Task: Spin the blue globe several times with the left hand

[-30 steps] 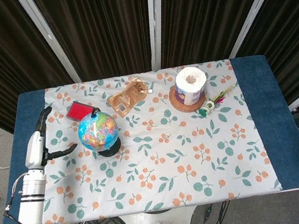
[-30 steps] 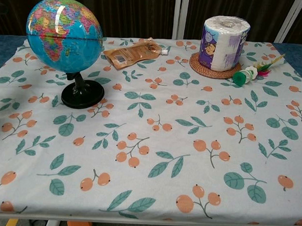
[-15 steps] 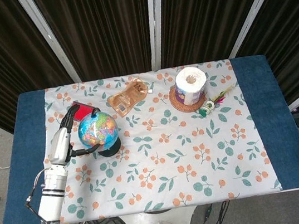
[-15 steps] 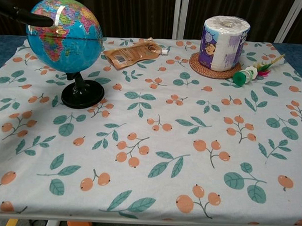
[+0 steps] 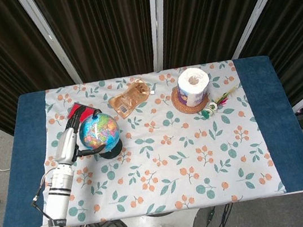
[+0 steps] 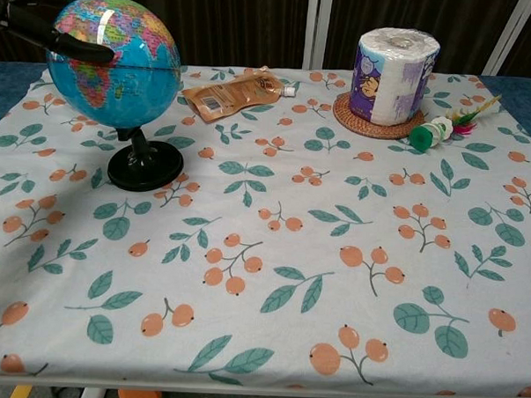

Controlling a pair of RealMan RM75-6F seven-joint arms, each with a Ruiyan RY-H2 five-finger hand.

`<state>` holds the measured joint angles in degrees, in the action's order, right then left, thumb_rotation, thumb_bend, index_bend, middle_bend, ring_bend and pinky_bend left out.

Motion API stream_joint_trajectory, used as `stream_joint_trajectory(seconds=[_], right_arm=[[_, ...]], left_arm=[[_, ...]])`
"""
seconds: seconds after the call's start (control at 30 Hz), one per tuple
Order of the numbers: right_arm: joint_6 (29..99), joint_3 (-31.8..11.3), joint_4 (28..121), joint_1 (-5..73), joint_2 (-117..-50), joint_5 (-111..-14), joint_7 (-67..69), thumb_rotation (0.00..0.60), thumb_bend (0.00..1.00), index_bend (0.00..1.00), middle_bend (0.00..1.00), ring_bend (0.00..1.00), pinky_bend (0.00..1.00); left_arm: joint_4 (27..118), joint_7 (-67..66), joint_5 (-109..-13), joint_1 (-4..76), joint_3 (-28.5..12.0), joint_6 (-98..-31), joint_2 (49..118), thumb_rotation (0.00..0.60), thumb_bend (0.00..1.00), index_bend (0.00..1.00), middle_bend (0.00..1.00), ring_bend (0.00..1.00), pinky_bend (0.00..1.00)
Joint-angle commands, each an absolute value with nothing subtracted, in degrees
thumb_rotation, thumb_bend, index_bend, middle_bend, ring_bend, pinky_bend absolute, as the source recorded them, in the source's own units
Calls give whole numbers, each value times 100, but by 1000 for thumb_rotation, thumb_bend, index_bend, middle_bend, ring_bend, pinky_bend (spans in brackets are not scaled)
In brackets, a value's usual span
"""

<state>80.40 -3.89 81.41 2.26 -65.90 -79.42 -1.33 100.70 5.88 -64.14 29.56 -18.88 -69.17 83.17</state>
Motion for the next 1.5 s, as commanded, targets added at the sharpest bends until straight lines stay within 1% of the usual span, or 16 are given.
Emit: stream_joint_trajectory(seconds=[0.03,0.33,0.47,0.87,1.07,1.13,1.2,1.23,1.37,1.43,1.5], right_arm=[[8036,-387,8144,228,-6588,-7946,-140,600,378,0,0,0,0],[8029,-392,8193,235,-6571,-7940,-190,600,378,0,0,0,0],[8037,-399,8217,235,-6560,-7935,-206,600,378,0,0,0,0],[7996,-396,8261,257,-6559,-7925,-272,600,377,0,0,0,0],[8048,-381,8287,239,-6550,-7968,-265,600,378,0,0,0,0],[8090,-374,8294,225,-6540,-8006,-236,600,379,0,0,0,0],[8183,-359,8317,200,-6521,-8091,-196,600,379,0,0,0,0],[8232,-352,8329,188,-6514,-8136,-184,600,379,0,0,0,0],[8399,-284,8340,152,-6536,-8358,-186,600,379,0,0,0,0],[8398,-245,8329,155,-6575,-8420,-212,600,379,0,0,0,0],[8380,-205,8318,157,-6625,-8464,-242,600,379,0,0,0,0]], left_arm=[[10065,612,-6409,2942,-1887,-6925,8303,600,0,18,0,0,0],[10012,748,-6405,2810,-1845,-6968,8142,600,0,17,0,0,0],[9841,845,-6297,2684,-1822,-6989,8027,600,0,18,0,0,0],[9353,1446,-5963,2253,-1940,-7058,7666,600,0,18,0,0,0],[9145,1589,-6015,1979,-1840,-7237,7563,600,0,17,0,0,0],[9058,1637,-6123,1838,-1730,-7350,7529,600,0,17,0,0,0],[8918,1726,-6465,1639,-1480,-7517,7470,600,0,18,0,0,0],[8819,1738,-6693,1547,-1324,-7615,7442,600,0,18,0,0,0],[8098,1327,-7951,1157,-466,-8224,7325,600,0,18,0,0,0],[7877,1104,-8356,1019,-193,-8467,7272,600,0,18,0,0,0],[7855,967,-8693,896,51,-8634,7151,600,0,18,0,0,0]])
